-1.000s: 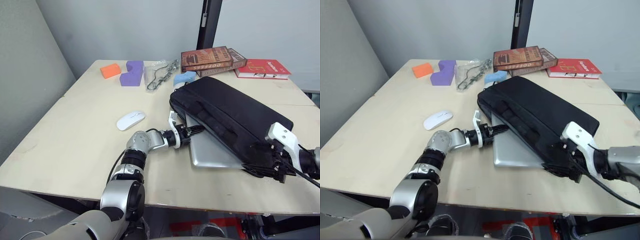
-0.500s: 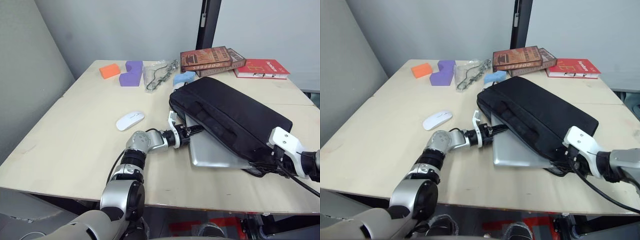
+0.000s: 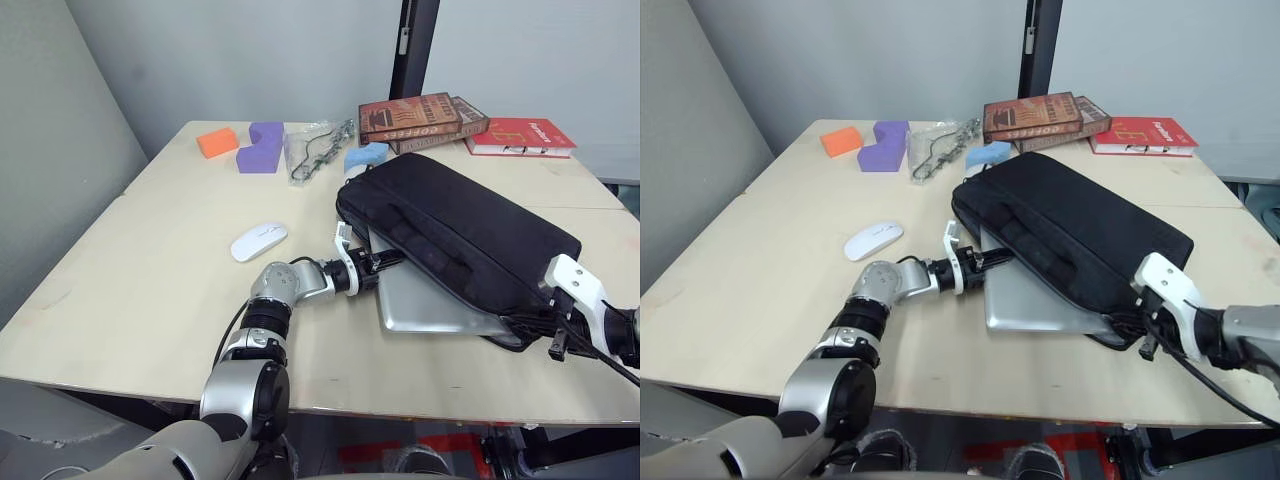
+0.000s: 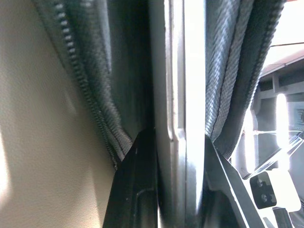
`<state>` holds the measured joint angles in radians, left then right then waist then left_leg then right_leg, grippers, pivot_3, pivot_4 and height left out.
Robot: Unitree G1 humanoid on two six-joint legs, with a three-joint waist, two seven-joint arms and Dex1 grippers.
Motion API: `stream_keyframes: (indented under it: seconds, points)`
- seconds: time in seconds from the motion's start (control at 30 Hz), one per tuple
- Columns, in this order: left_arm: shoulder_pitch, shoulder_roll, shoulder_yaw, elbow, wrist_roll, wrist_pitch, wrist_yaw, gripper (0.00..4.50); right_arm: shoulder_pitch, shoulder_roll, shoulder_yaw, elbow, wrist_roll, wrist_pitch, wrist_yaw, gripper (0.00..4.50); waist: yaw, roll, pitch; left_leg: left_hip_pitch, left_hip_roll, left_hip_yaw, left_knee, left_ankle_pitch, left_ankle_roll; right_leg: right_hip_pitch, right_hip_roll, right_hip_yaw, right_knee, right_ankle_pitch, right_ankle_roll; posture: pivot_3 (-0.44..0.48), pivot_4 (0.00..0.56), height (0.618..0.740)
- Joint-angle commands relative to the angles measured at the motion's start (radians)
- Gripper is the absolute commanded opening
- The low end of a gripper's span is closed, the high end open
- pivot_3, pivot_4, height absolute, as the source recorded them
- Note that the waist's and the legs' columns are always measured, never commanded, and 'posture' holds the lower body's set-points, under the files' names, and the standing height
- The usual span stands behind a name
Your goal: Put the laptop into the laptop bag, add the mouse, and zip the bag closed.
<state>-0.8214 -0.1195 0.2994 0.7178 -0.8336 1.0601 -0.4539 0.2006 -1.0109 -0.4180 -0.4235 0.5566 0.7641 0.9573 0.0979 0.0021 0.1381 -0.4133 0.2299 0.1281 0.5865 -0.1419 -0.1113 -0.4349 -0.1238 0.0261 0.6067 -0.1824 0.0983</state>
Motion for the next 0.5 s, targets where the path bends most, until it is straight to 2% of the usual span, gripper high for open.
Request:
stream_keyframes:
  seconds: [0.03, 0.37, 0.5]
  points:
    - [-0.045, -0.086, 0.048, -0.027, -0.056, -0.045, -0.009, 0.33, -0.024, 0.037, -0.036, -0.096, 0.146, 0.111, -0.014, 0.04, -0.002, 0.0, 0.0, 0.0, 0.0, 0.0, 0.0, 0.0, 0.0, 0.0, 0.0, 0.0, 0.0, 0.0, 0.0, 0.0, 0.15, 0.734]
    - [-0.057, -0.096, 0.053, -0.022, -0.066, -0.063, 0.003, 0.33, -0.076, 0.174, -0.003, -0.247, 0.361, 0.278, -0.199, 0.04, 0.0, 0.001, 0.0, 0.001, 0.0, 0.0, 0.0, 0.0, 0.0, 0.0, 0.0, 0.0, 0.001, 0.0, 0.0, 0.0, 0.15, 0.734]
    - [-0.064, -0.105, 0.044, -0.017, -0.06, -0.069, 0.0, 0.33, -0.151, 0.261, 0.027, -0.273, 0.473, 0.315, -0.321, 0.04, -0.002, 0.001, 0.0, 0.001, 0.0, 0.0, -0.001, 0.0, -0.001, 0.0, 0.0, 0.0, 0.001, 0.0, 0.0, 0.0, 0.15, 0.734]
